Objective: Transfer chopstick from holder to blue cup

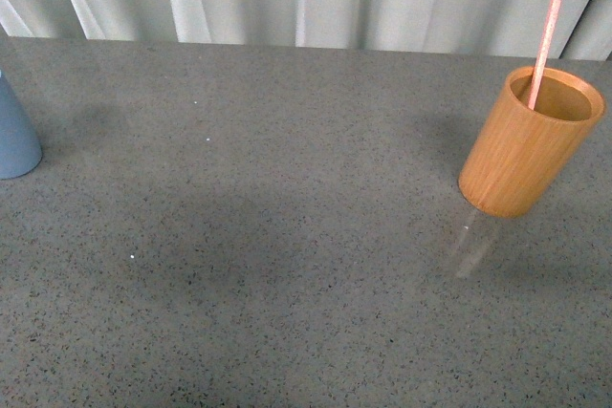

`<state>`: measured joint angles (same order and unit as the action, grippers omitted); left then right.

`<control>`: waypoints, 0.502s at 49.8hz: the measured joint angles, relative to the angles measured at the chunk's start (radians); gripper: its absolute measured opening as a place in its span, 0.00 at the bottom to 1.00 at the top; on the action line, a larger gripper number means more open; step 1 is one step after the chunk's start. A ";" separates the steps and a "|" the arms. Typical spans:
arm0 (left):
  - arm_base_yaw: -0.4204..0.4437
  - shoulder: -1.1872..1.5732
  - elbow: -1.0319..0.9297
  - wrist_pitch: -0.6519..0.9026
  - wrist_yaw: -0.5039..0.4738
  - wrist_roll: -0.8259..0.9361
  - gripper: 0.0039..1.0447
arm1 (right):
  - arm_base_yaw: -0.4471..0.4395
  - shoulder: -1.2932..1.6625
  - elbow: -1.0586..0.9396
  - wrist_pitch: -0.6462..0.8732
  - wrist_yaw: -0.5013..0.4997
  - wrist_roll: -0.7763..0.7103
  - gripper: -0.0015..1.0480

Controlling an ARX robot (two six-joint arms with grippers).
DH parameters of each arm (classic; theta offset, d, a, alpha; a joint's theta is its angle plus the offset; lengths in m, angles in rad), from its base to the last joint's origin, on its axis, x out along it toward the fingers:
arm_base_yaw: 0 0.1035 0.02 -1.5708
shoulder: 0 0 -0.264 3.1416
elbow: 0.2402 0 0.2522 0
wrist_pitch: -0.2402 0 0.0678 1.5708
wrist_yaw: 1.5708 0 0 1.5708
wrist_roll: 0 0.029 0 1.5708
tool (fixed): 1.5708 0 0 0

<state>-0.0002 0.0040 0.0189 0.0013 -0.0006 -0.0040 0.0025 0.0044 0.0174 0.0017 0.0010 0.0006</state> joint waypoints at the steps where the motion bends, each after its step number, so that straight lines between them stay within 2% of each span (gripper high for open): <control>1: 0.000 0.000 0.000 0.000 0.000 0.000 0.94 | 0.000 0.000 0.000 0.000 0.000 0.000 0.90; 25: 0.000 0.000 0.000 0.000 0.000 0.000 0.94 | 0.000 0.000 0.000 0.000 0.000 0.000 0.90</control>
<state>-0.0002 0.0040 0.0189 0.0013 -0.0006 -0.0040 0.0025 0.0044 0.0174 0.0017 0.0010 0.0006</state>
